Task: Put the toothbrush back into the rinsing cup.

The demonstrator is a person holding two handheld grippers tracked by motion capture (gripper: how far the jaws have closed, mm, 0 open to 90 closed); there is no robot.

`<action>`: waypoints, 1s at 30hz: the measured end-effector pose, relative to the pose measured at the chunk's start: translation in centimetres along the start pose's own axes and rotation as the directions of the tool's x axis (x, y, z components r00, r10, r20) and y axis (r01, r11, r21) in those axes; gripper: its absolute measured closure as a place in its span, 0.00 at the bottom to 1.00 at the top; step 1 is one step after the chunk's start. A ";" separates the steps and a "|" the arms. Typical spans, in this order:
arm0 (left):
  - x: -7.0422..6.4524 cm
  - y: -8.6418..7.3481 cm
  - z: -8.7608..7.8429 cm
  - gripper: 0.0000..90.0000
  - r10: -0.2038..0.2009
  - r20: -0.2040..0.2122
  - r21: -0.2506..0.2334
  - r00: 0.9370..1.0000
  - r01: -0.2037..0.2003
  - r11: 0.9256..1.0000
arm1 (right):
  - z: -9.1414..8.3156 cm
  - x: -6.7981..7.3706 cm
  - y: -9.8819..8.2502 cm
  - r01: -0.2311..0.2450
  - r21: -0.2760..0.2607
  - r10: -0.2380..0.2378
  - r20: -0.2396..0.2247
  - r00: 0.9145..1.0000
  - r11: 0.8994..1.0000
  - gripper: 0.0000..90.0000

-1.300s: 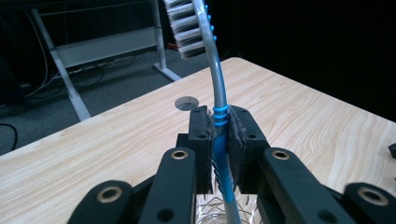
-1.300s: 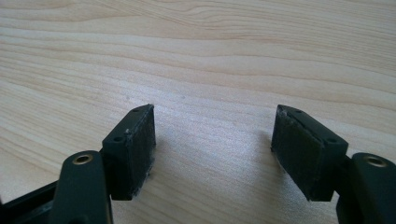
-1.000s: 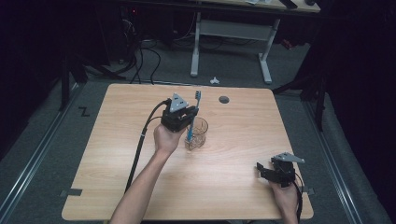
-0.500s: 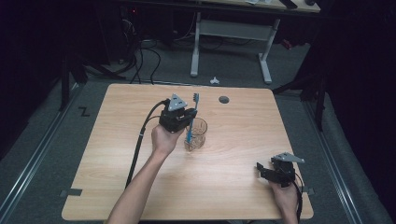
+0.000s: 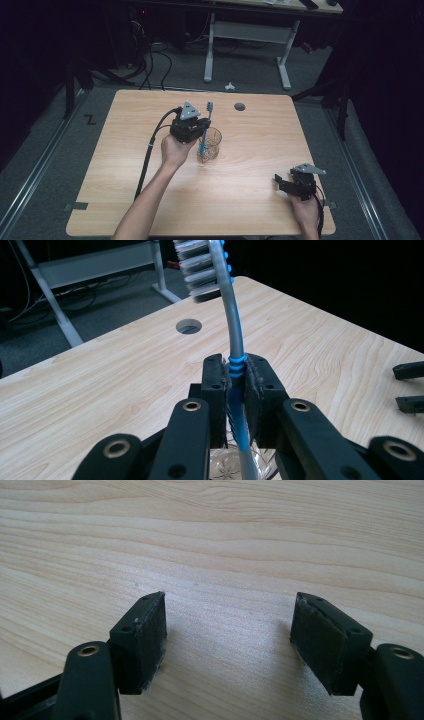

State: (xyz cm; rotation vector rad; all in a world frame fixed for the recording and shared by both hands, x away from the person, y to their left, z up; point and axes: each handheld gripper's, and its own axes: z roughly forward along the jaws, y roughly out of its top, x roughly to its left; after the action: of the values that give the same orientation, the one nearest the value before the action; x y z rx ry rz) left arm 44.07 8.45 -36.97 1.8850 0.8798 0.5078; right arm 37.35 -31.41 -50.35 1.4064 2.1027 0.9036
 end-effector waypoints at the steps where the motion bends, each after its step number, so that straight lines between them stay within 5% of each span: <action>1: 0.0 0.0 0.0 0.89 0.001 0.001 0.001 1.000 -0.001 1.000 | 0.0 0.0 0.0 0.000 0.000 0.000 0.000 1.000 1.000 0.34; 30: -0.1 -0.4 -0.8 0.89 0.005 0.013 0.013 1.000 -0.005 1.000 | 0.0 0.0 0.0 -0.001 0.001 0.001 0.001 1.000 1.000 0.34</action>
State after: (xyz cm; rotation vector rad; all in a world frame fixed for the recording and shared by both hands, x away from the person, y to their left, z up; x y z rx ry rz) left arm 43.30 8.93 -36.93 1.9006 0.8716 0.4938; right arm 37.34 -31.38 -50.35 1.4080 2.1023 0.9022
